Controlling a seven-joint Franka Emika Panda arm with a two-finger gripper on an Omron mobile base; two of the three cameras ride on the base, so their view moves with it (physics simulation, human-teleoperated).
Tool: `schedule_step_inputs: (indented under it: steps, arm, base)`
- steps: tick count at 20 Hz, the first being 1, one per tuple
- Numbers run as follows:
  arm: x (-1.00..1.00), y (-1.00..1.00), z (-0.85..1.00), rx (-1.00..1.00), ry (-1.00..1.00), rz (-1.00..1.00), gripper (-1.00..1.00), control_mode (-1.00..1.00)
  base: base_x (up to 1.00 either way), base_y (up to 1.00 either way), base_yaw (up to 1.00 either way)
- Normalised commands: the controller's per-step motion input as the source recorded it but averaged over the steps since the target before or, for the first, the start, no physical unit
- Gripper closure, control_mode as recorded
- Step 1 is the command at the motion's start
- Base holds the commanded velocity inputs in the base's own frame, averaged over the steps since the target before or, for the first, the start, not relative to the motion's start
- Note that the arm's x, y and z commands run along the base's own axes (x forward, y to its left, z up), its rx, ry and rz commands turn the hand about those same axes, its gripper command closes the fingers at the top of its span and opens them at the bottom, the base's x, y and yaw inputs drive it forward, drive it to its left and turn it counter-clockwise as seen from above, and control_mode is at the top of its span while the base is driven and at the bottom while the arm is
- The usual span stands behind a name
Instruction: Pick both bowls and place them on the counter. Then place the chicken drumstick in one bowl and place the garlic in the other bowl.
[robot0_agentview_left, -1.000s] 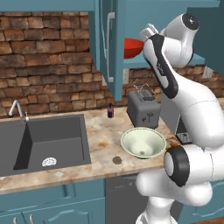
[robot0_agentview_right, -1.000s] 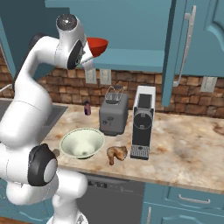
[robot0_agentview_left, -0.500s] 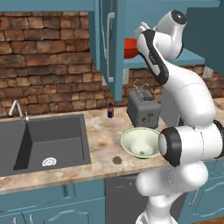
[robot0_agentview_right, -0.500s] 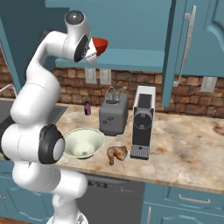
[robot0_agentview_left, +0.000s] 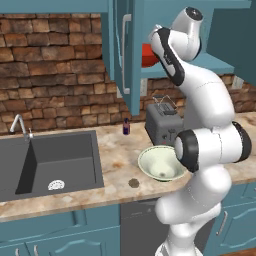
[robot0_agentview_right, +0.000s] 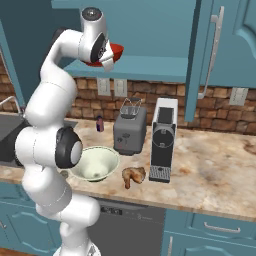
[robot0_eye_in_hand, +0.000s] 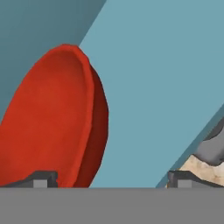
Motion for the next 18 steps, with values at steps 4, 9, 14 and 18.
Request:
schedule_step_inputs:
  steps: [4,9,14,18]
  arm:
    - [0.35,0.07,-0.15,0.0,0.07,0.0,-1.0,-1.0]
    - [0.42,0.1,-0.13,0.0,0.07,0.0,-1.0,-1.0]
    - [0.44,0.05,-0.04,0.0,0.05,0.0,-1.0,-1.0]
    - [0.18,0.04,-0.11,0.0,0.04,0.0,1.0,-1.0]
  base:
    - [0.0,0.0,0.0]
    - [0.0,0.0,0.0]
    - [0.0,0.0,0.0]
    - [0.0,0.0,0.0]
